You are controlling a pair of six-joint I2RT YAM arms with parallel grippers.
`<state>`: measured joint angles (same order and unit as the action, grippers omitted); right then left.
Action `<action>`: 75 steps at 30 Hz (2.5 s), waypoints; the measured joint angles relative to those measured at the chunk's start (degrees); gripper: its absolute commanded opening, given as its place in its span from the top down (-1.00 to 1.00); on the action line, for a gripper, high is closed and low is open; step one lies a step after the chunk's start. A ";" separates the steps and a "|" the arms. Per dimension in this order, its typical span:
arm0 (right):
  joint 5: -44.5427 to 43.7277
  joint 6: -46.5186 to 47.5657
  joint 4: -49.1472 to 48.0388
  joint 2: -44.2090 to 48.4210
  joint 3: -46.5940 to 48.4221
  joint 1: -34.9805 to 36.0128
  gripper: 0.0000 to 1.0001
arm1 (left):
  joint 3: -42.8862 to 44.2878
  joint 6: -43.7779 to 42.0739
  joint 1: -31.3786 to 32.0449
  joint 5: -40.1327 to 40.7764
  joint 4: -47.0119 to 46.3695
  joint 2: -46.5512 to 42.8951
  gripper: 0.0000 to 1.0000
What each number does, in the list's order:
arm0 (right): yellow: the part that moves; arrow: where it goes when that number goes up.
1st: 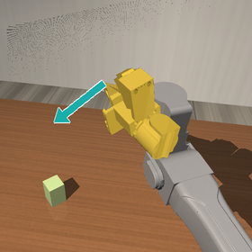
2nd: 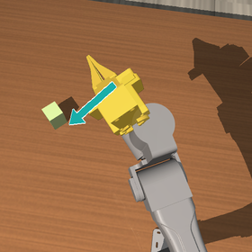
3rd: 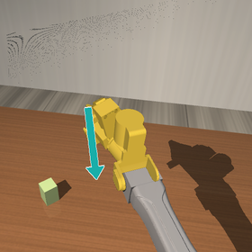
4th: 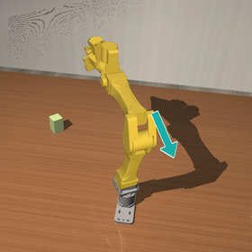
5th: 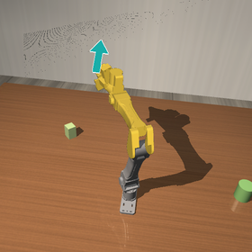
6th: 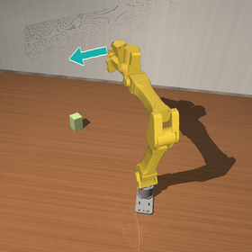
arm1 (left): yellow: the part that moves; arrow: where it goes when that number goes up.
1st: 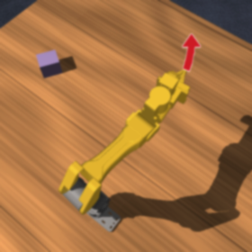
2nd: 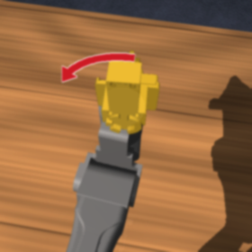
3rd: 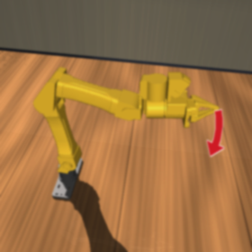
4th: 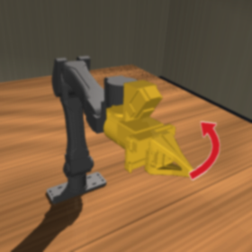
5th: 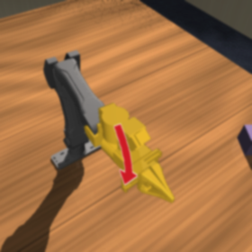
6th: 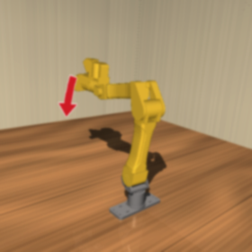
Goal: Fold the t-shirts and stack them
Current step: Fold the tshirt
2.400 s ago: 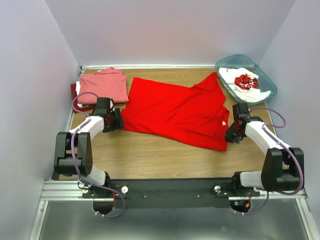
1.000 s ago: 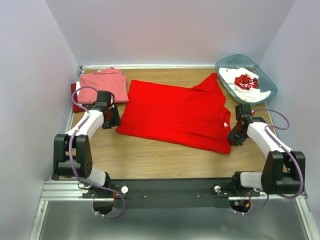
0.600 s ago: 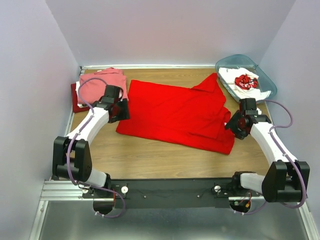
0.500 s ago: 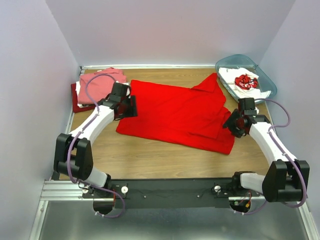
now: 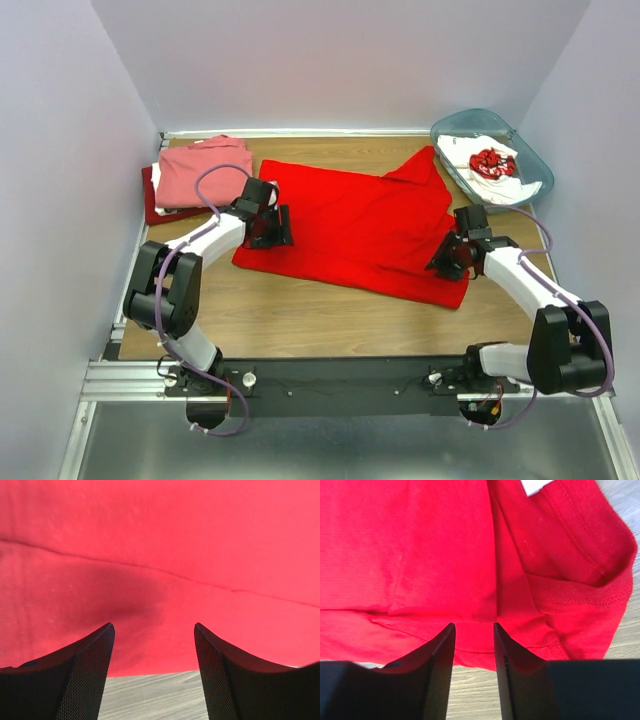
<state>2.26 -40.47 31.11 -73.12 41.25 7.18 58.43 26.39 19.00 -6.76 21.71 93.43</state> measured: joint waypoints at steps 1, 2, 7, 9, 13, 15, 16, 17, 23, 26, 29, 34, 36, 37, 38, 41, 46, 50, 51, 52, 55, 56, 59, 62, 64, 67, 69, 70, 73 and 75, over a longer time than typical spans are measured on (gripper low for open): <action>0.00 -0.07 -0.15 -0.15 -0.22 0.02 0.19 | -0.50 0.13 0.11 -0.22 -0.28 0.33 -0.45; 0.00 -0.24 -0.22 -0.48 -0.52 0.09 0.19 | -0.79 0.24 0.20 -0.35 -0.66 0.42 -0.46; -0.17 -0.48 -0.74 -1.62 -1.16 0.35 0.19 | -1.64 0.52 0.35 -0.55 -1.73 0.48 -0.46; -0.28 -0.50 -1.18 -1.84 -1.36 0.35 0.19 | -1.66 0.66 0.37 -0.59 -2.12 0.48 -0.46; -1.27 -0.50 -1.92 -2.67 -1.38 0.35 0.21 | -1.68 0.70 0.42 -0.59 -2.47 0.50 -0.46; -1.53 -0.48 -2.56 -3.23 -1.49 0.35 0.23 | -1.70 0.68 0.52 -0.59 -2.69 0.57 -0.46; -1.57 -0.50 -2.71 -3.39 -1.51 0.35 0.25 | -1.77 0.66 0.52 -0.57 -2.95 0.70 -0.46; -1.64 -0.50 -3.02 -3.74 -1.53 0.35 0.27 | -1.79 0.66 0.57 -0.57 -3.04 0.81 -0.46; -1.75 -0.63 -4.13 -4.50 -1.60 0.35 0.49 | -2.64 0.46 0.59 -0.50 -3.45 2.32 -0.46; -1.73 -0.70 -4.55 -4.50 -1.57 0.35 0.65 | -2.91 0.42 0.59 -0.48 -3.45 2.38 -0.46; -1.73 -0.76 -4.57 -4.48 -1.57 0.35 0.88 | -2.91 0.42 0.59 -0.48 -3.52 2.38 -0.46; -1.33 -1.07 -4.55 -4.46 -1.14 0.39 0.99 | -3.02 0.24 0.57 -0.48 -3.65 2.38 -0.46; -1.27 -1.09 -4.42 -4.66 -0.26 0.72 0.99 | -3.08 0.15 0.59 -0.46 -3.72 2.38 -0.46; -1.27 -1.09 -4.52 -4.96 0.39 0.92 0.99 | -3.17 0.07 0.59 -0.48 -3.82 2.38 -0.46; -1.27 -1.09 -4.50 -5.53 1.36 1.14 0.99 | -3.26 0.04 0.59 -0.48 -3.98 2.38 -0.46; -1.22 -1.07 -4.79 -8.48 4.98 1.68 0.99 | -3.41 0.00 0.57 -0.48 -4.26 2.38 -0.46; -1.20 -1.01 -5.66 -15.41 11.80 3.08 0.99 | -3.61 -0.04 0.57 -0.46 -4.74 2.36 -0.46; -1.11 -0.79 -5.95 -20.15 16.26 4.48 0.99 | -3.85 -0.07 0.57 -0.46 -5.18 2.32 -0.46; -1.09 -0.59 -6.03 -21.14 17.16 4.70 0.99 | -3.87 -0.07 0.57 -0.46 -5.25 2.29 -0.46; -1.09 -0.46 -6.14 -22.08 17.97 4.90 0.99 | -3.93 -0.07 0.57 -0.46 -5.33 2.27 -0.46; -1.01 0.09 -6.14 -25.44 21.18 5.66 0.99 | -3.98 -0.07 0.57 -0.46 -5.40 2.25 -0.47; -0.96 0.22 -6.19 -26.25 21.84 5.79 0.99 | -3.98 -0.07 0.57 -0.46 -5.42 2.25 -0.46; -0.79 0.61 -6.16 -29.00 24.13 6.34 0.99 | -3.98 -0.07 0.57 -0.46 -5.44 2.25 -0.46; -0.42 0.98 -6.23 -31.65 26.58 6.93 0.99 | -3.98 -0.07 0.59 -0.46 -5.46 2.25 -0.46; -0.20 1.11 -6.19 -32.65 27.63 7.39 0.99 | -3.98 -0.07 0.57 -0.44 -5.44 2.25 -0.46; 0.15 1.22 -6.19 -33.59 28.96 7.89 0.99 | -3.98 -0.07 0.57 -0.44 -5.44 2.25 -0.46; 0.33 1.40 -6.19 -34.01 29.66 8.13 0.99 | -3.98 -0.07 0.59 -0.42 -5.44 2.25 -0.47; 0.42 1.49 -6.21 -34.18 29.99 8.26 0.98 | -3.98 -0.07 0.57 -0.42 -5.44 2.25 -0.46; 0.70 1.53 -6.19 -34.56 30.56 8.55 0.84 | -4.02 -0.07 0.57 -0.39 -5.46 2.25 -0.47; 1.01 1.62 -6.21 -34.84 30.91 8.63 0.57 | -4.02 -0.07 0.57 -0.39 -5.49 2.25 -0.47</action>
<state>3.27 -38.85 24.91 -107.96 72.16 15.81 54.41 26.33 19.57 -7.16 16.23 95.68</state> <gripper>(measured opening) 0.068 0.730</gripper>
